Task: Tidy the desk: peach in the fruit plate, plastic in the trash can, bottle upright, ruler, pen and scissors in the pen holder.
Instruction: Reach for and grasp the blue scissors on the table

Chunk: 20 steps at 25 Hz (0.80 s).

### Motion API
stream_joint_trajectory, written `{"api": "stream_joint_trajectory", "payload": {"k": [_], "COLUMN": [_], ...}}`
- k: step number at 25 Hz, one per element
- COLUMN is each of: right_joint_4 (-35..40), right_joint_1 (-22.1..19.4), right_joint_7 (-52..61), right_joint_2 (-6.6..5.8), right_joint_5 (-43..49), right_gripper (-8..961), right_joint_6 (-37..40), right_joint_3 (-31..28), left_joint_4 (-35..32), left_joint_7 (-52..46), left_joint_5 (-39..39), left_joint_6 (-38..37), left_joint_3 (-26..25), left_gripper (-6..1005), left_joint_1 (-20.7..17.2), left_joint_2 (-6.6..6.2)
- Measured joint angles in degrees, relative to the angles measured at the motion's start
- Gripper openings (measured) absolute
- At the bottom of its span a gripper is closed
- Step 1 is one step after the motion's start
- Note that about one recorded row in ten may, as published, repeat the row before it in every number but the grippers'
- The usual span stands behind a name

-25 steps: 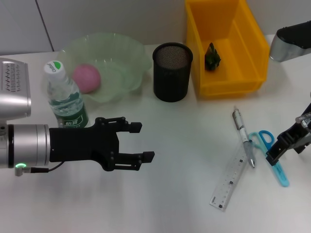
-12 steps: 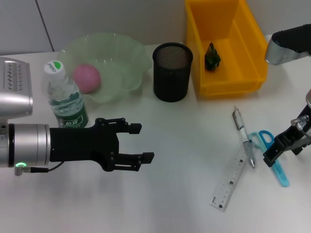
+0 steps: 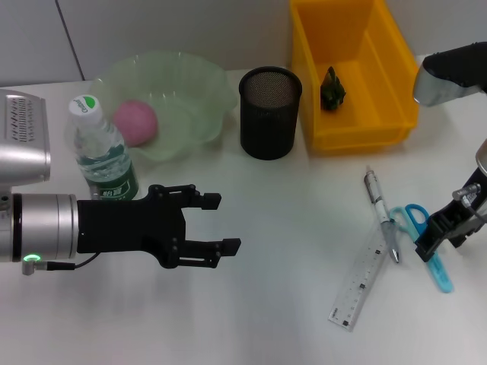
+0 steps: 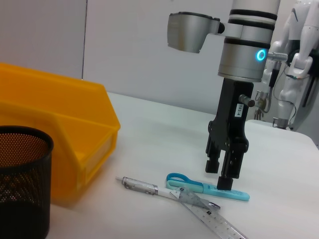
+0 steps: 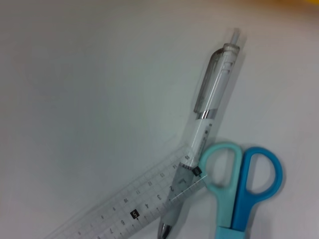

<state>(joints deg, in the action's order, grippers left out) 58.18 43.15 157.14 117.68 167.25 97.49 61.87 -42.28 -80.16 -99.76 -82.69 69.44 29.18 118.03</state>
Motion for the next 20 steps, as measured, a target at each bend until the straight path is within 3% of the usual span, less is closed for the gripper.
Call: {"api": "stream_joint_trajectory", "payload": {"k": [6, 20], "right_joint_4": [-0.2, -0.8], "right_joint_1": [0.1, 0.3], "right_joint_7": [-0.2, -0.2], "right_joint_2": [-0.02, -0.14], "right_joint_5": [0.0, 0.0], "right_gripper": [436, 400], "right_joint_6": [-0.2, -0.7], "right_joint_3": [0.1, 0.7], "left_joint_4": [0.0, 0.0], "left_joint_7": [-0.1, -0.1], "left_joint_5": [0.0, 0.0], "left_joint_6": [0.0, 0.1], "left_joint_3": [-0.1, -0.1], "left_gripper": [815, 815], "left_joint_1": [0.0, 0.0], "left_joint_2": [0.0, -0.08]}}
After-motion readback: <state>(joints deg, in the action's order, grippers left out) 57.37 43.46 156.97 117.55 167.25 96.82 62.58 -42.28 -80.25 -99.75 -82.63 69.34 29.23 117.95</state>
